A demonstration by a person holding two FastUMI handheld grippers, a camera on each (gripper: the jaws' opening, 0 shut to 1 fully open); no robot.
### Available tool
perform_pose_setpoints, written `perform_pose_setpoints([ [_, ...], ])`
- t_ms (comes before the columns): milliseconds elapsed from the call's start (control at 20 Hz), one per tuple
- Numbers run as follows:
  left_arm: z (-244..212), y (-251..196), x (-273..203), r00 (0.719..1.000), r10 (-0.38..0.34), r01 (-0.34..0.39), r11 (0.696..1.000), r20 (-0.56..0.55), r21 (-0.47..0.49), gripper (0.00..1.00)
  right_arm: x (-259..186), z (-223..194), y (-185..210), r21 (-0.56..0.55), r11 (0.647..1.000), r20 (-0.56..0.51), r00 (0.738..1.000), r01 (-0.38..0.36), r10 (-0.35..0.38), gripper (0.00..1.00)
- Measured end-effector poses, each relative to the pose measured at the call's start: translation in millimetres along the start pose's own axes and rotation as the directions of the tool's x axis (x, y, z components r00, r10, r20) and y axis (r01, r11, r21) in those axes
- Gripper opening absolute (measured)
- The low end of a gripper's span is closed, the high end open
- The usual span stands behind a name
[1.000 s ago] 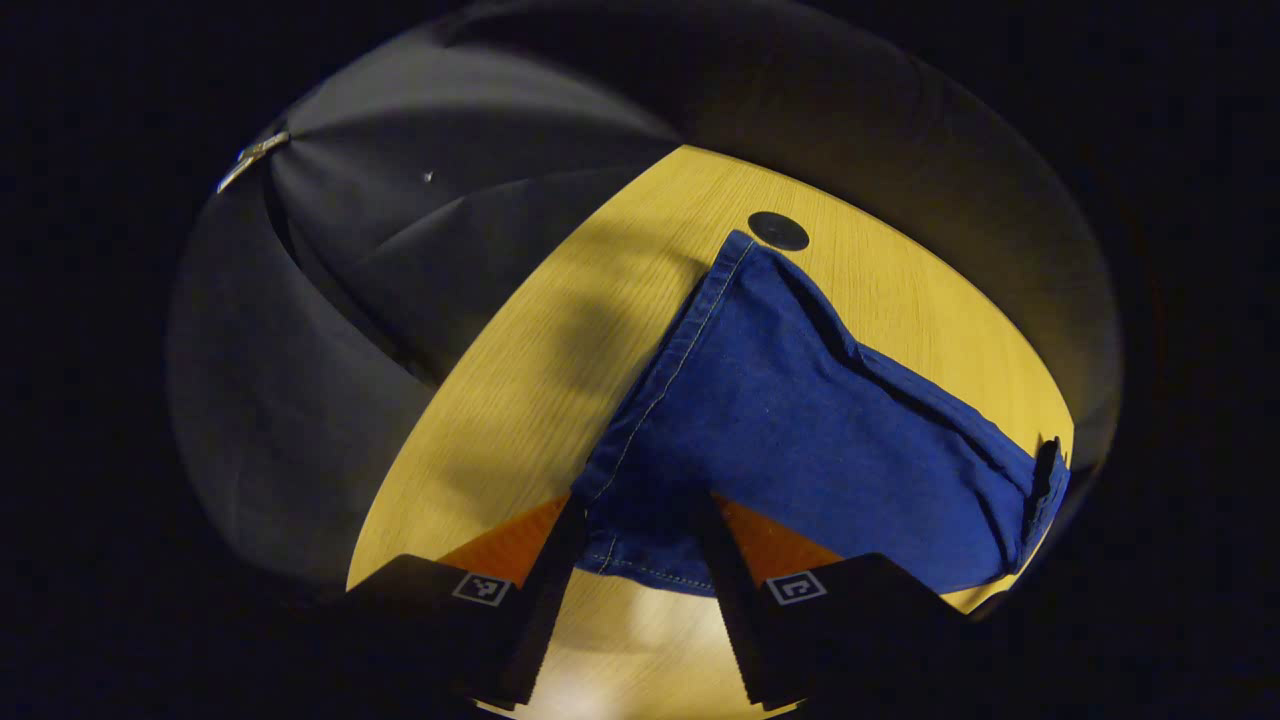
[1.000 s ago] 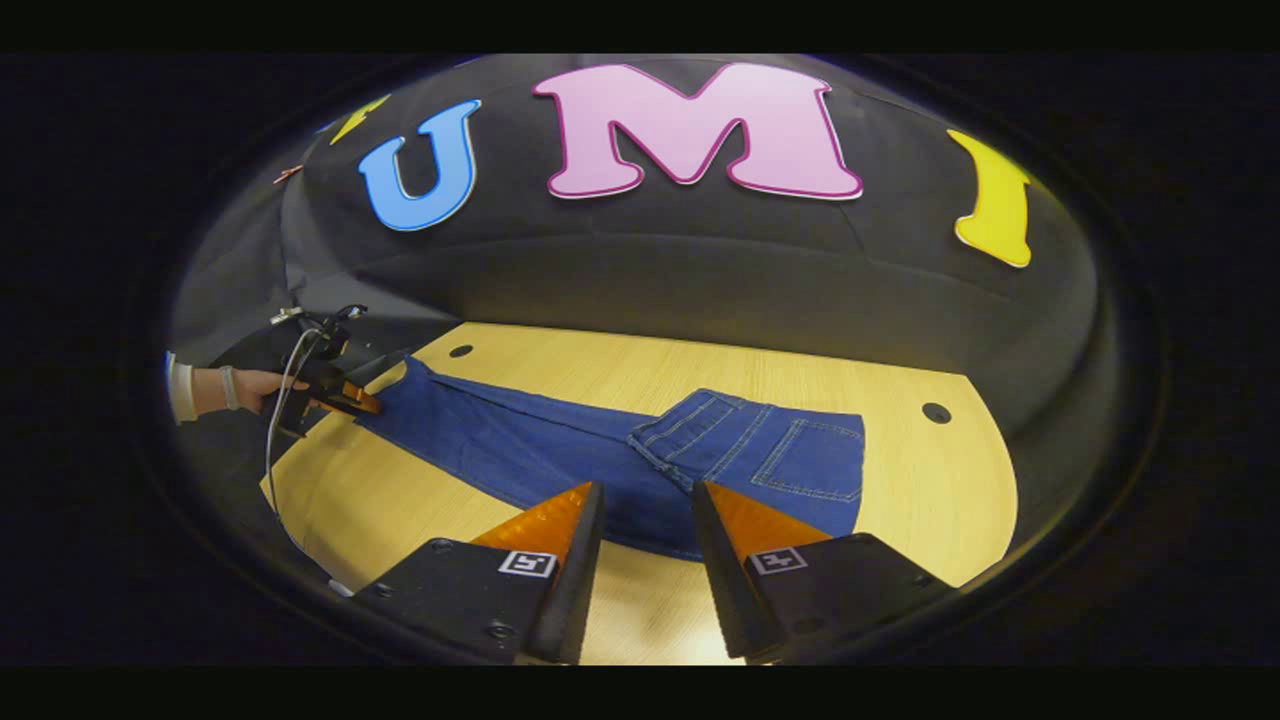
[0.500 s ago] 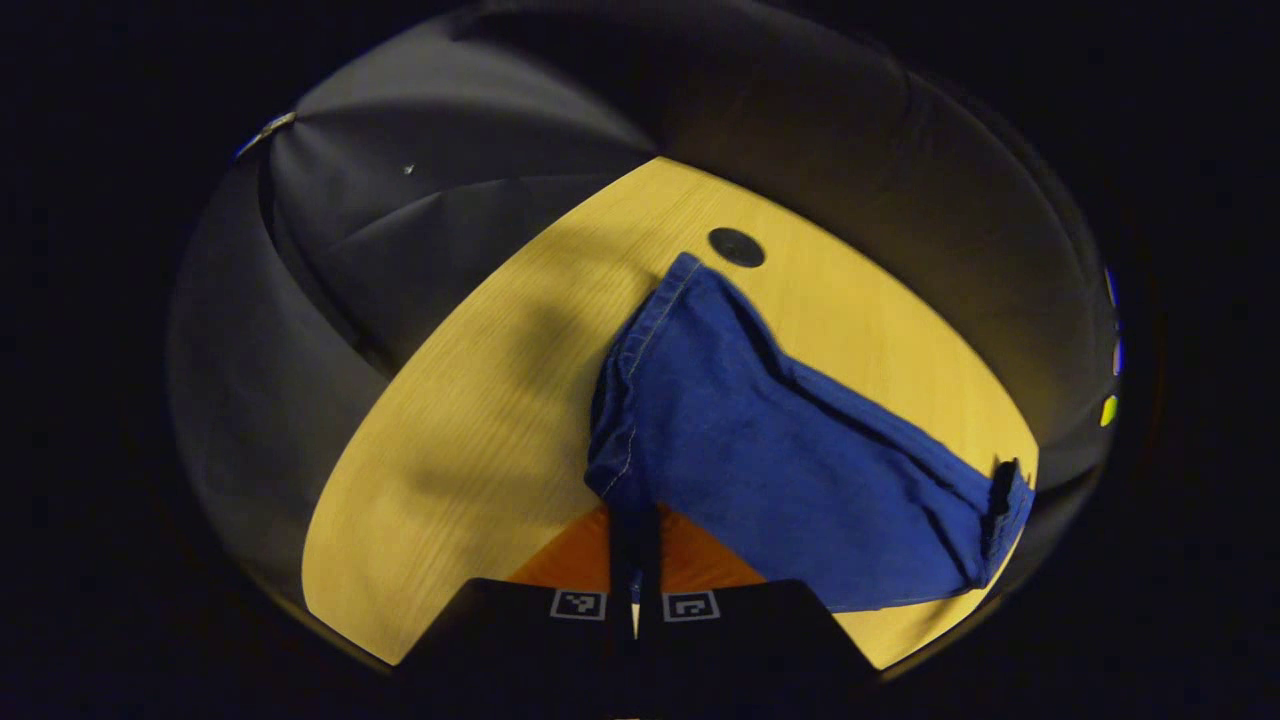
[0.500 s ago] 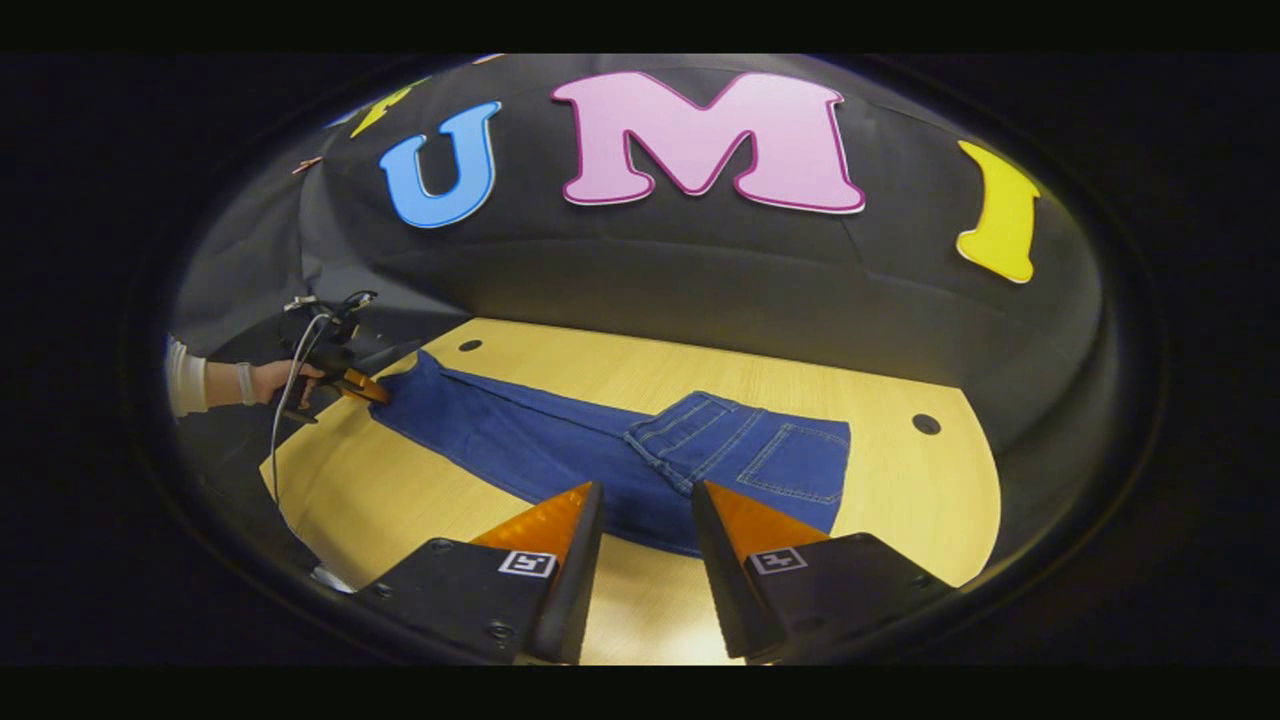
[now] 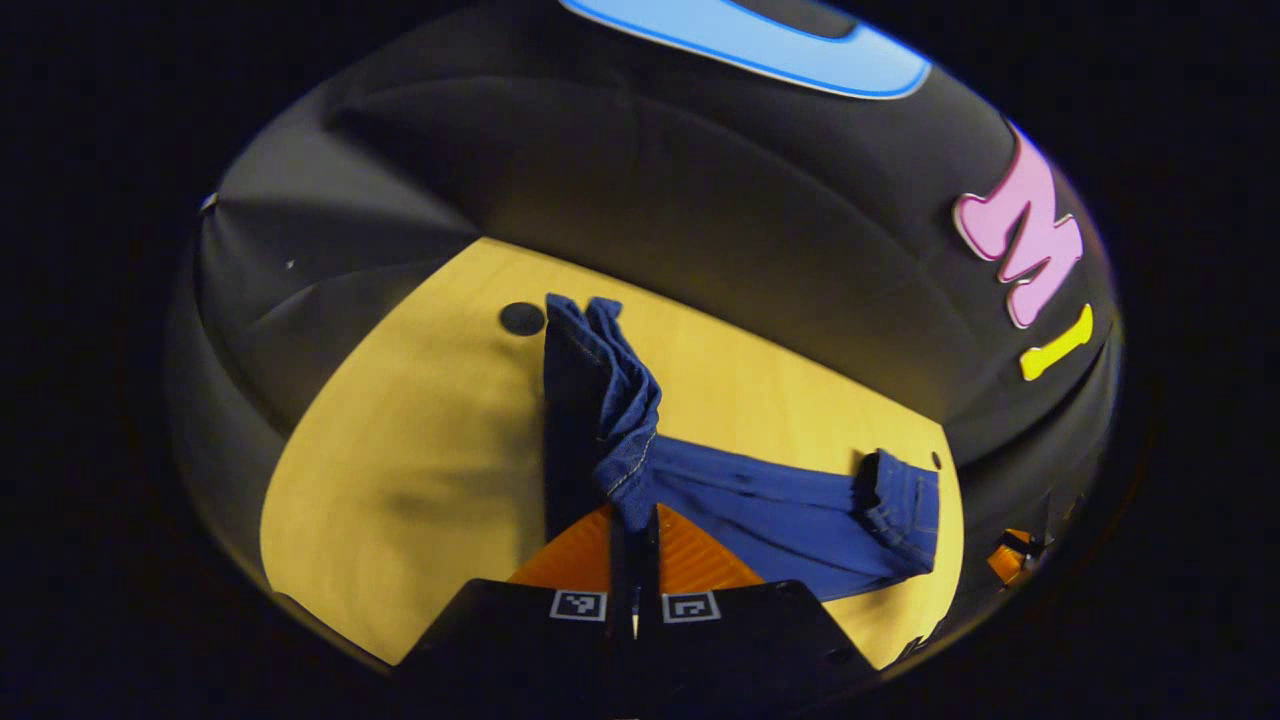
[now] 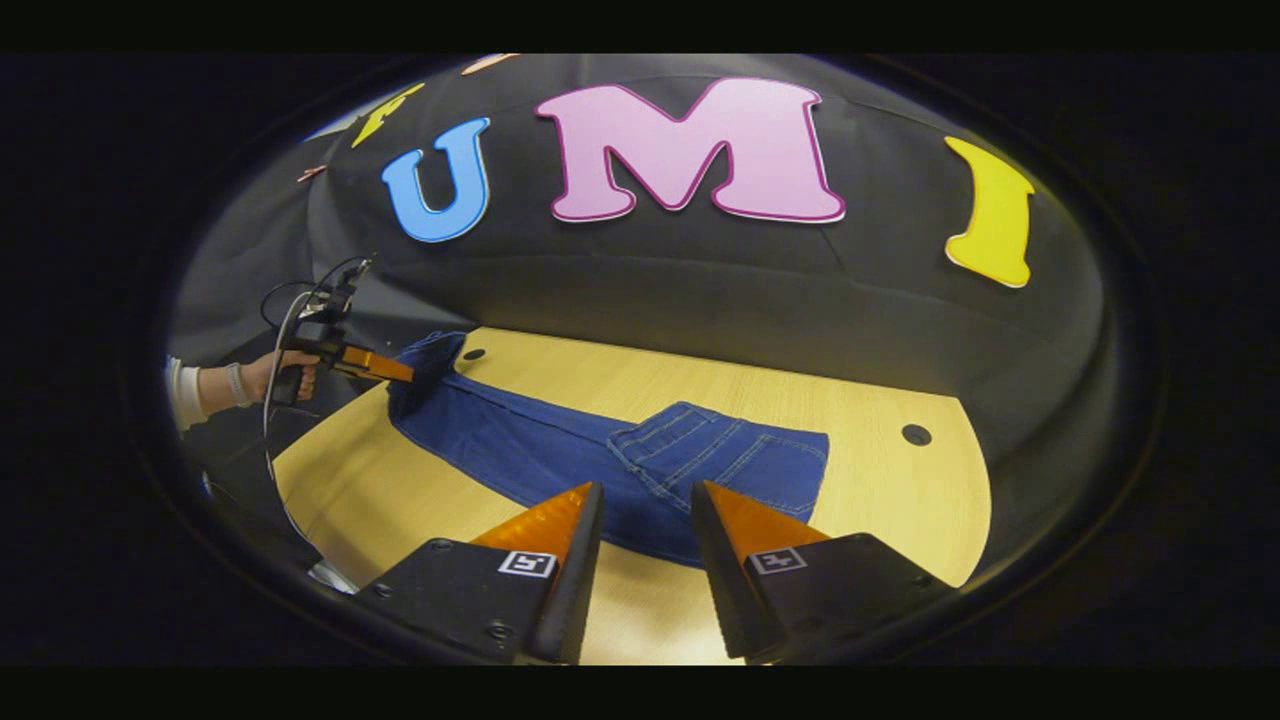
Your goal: Grasp the waist and the cuffs of the jeans and fold them to make the two legs overlap; first hold the waist and fold one-third of the jeans toward the cuffs, then hold the cuffs and fold the remaining one-third in the same direction to finish folding.
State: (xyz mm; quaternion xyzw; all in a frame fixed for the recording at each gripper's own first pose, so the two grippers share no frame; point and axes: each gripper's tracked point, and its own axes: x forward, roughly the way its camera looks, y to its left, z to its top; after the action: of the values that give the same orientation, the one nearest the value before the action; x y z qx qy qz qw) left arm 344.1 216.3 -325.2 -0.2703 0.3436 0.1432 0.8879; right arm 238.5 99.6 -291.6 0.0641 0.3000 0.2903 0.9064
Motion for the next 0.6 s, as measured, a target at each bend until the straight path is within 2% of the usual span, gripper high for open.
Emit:
perform_pose_setpoints([
  [200,-0.4,-82.4,-8.7,0.997,-0.071,0.069,0.995,0.033,0.068,0.06,-7.4,5.9,-25.3,-0.016,0.999,0.024,0.998,-0.049,0.05,0.55],
  [350,-8.7,-174.1,-13.5,0.987,-0.157,0.15,0.982,0.046,0.116,0.06,-13.1,4.2,-49.0,-0.04,0.996,0.03,0.996,-0.084,0.086,0.55],
  [500,-47.6,-272.6,-3.2,0.967,-0.253,0.247,0.938,-0.006,0.244,0.06,-18.9,-4.2,-76.8,-0.078,0.993,0.019,0.995,-0.093,0.095,0.55],
  [600,-92.0,-304.6,21.4,0.965,-0.247,0.261,0.923,-0.087,0.284,0.06,-22.4,-10.9,-89.6,-0.072,0.993,0.014,0.996,-0.089,0.09,0.55],
])
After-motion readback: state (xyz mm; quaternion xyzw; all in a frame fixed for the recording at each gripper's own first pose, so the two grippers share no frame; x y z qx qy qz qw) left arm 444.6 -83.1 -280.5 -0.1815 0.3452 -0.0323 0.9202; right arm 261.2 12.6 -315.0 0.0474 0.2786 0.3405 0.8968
